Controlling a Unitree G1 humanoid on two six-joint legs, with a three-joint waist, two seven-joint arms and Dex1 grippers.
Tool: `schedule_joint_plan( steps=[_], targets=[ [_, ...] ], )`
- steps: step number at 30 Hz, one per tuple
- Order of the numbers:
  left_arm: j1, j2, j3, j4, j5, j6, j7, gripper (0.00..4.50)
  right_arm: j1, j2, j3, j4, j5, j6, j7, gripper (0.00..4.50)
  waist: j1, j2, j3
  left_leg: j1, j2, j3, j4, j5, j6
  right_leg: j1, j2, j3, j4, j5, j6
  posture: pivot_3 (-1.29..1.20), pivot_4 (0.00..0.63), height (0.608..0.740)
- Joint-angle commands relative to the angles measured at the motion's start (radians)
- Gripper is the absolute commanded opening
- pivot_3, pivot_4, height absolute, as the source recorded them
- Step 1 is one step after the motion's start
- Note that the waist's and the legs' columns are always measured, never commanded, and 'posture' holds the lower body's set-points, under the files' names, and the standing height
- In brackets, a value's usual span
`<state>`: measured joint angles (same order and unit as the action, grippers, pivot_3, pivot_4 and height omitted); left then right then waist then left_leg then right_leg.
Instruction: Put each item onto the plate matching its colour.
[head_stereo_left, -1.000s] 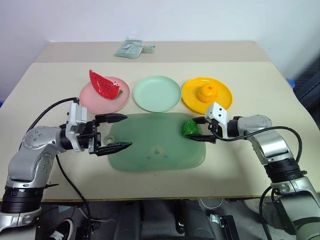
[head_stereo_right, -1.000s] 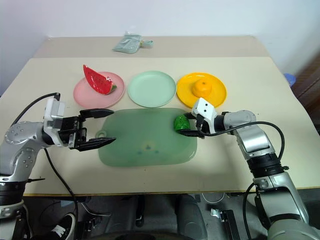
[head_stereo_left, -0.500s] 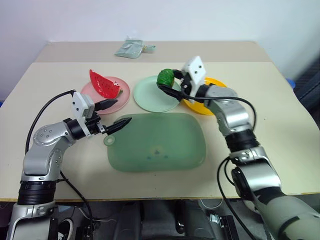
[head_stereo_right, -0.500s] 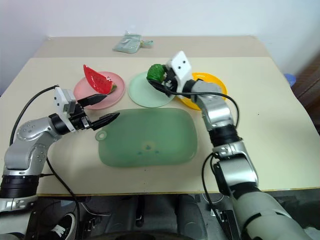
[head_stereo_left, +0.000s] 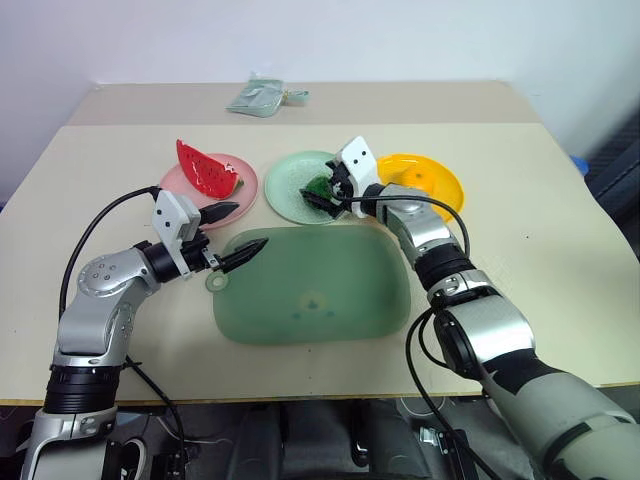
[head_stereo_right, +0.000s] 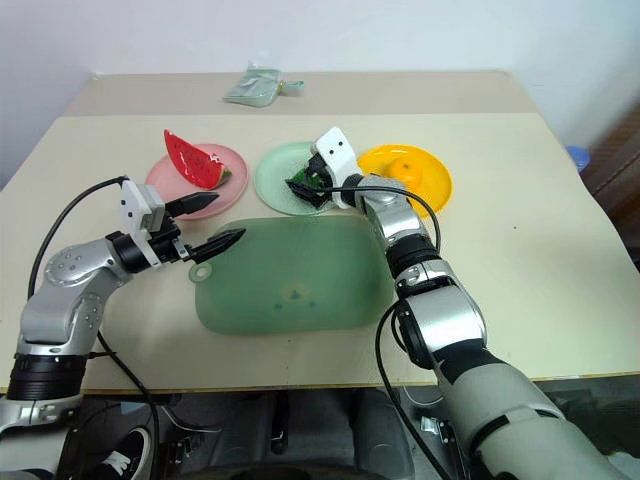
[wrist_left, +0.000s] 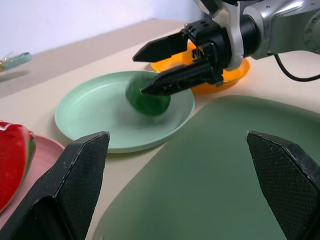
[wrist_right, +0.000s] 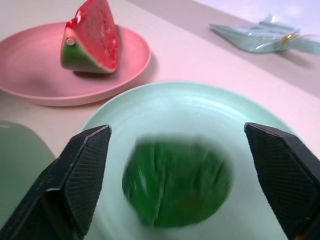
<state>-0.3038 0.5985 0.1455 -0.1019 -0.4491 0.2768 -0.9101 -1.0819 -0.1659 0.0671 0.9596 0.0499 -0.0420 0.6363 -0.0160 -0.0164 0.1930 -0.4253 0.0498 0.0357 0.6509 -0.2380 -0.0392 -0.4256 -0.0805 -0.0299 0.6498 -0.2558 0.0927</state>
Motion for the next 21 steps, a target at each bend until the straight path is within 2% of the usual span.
schedule_joint_plan(
  steps=[1, 5, 6, 7, 9, 12, 15, 17, 21],
  targets=[
    [-0.003, 0.012, 0.015, -0.031, -0.023, -0.039, -0.037, 4.50, -0.006, -0.029, -0.082, -0.118, 0.085, -0.023, 0.037, 4.46, 0.001, 0.000, 0.000, 0.000, 0.000, 0.000, 0.000, 0.000, 0.000, 0.000, 0.000, 0.000, 0.000, 0.000, 0.000, 0.00, 0.150, 0.740],
    [-0.005, 0.021, 0.028, -0.044, -0.082, -0.036, -0.112, 4.50, 0.104, -0.079, -0.130, -0.348, 0.209, 0.035, 0.185, 4.46, 0.004, 0.000, 0.000, 0.000, 0.000, 0.000, 0.000, 0.000, 0.000, 0.000, 0.000, 0.000, 0.000, 0.000, 0.000, 0.00, 0.150, 0.740],
    [-0.002, 0.032, 0.033, -0.042, -0.104, -0.028, -0.146, 4.50, 0.187, -0.116, -0.124, -0.467, 0.234, 0.005, 0.255, 4.46, 0.004, 0.000, 0.000, 0.000, 0.000, 0.000, 0.000, 0.000, 0.000, 0.000, 0.000, 0.000, -0.001, 0.000, 0.000, 0.00, 0.150, 0.740],
    [0.004, 0.042, 0.041, -0.037, -0.119, -0.026, -0.173, 4.50, 0.279, -0.169, -0.111, -0.604, 0.295, 0.058, 0.360, 4.46, 0.011, 0.000, 0.000, 0.000, 0.000, 0.000, 0.000, 0.000, 0.000, 0.000, 0.000, 0.000, 0.000, 0.000, 0.000, 0.00, 0.150, 0.740],
    [0.017, 0.060, 0.060, -0.021, -0.171, -0.005, -0.234, 4.50, 0.400, -0.251, -0.092, -0.775, 0.355, 0.142, 0.464, 4.46, 0.019, 0.000, 0.000, 0.000, 0.000, -0.001, -0.001, 0.000, 0.001, 0.001, 0.000, -0.001, -0.002, 0.000, 0.000, 0.00, 0.150, 0.740],
    [0.014, 0.087, 0.086, 0.029, -0.212, -0.010, -0.314, 4.50, 0.528, -0.353, -0.093, -0.946, 0.421, 0.261, 0.514, 4.46, 0.011, 0.001, 0.001, 0.000, 0.000, 0.001, 0.001, 0.000, 0.001, 0.001, 0.000, 0.000, -0.001, 0.000, 0.000, 0.00, 0.150, 0.740],
    [-0.001, 0.133, 0.086, 0.085, -0.222, 0.019, -0.385, 4.50, 0.677, -0.427, -0.141, -1.086, 0.453, 0.234, 0.551, 4.46, 0.002, 0.001, 0.000, 0.003, 0.001, 0.000, 0.001, 0.000, 0.001, 0.001, 0.002, 0.000, 0.001, 0.000, -0.001, 0.00, 0.150, 0.740],
    [-0.010, 0.139, 0.079, 0.118, -0.192, -0.026, -0.407, 4.50, 0.745, -0.479, -0.167, -1.146, 0.504, 0.304, 0.566, 4.46, 0.005, 0.001, 0.000, 0.003, 0.001, 0.000, 0.000, 0.000, 0.001, 0.001, 0.002, 0.000, 0.001, 0.000, -0.001, 0.00, 0.150, 0.740],
    [-0.023, 0.140, 0.077, 0.125, -0.196, -0.031, -0.422, 4.50, 0.816, -0.530, -0.189, -1.192, 0.516, 0.329, 0.551, 4.46, 0.006, 0.001, 0.000, 0.002, 0.001, 0.000, 0.000, 0.000, 0.001, 0.002, 0.001, 0.000, 0.000, 0.000, -0.001, 0.00, 0.150, 0.740]
  ],
)
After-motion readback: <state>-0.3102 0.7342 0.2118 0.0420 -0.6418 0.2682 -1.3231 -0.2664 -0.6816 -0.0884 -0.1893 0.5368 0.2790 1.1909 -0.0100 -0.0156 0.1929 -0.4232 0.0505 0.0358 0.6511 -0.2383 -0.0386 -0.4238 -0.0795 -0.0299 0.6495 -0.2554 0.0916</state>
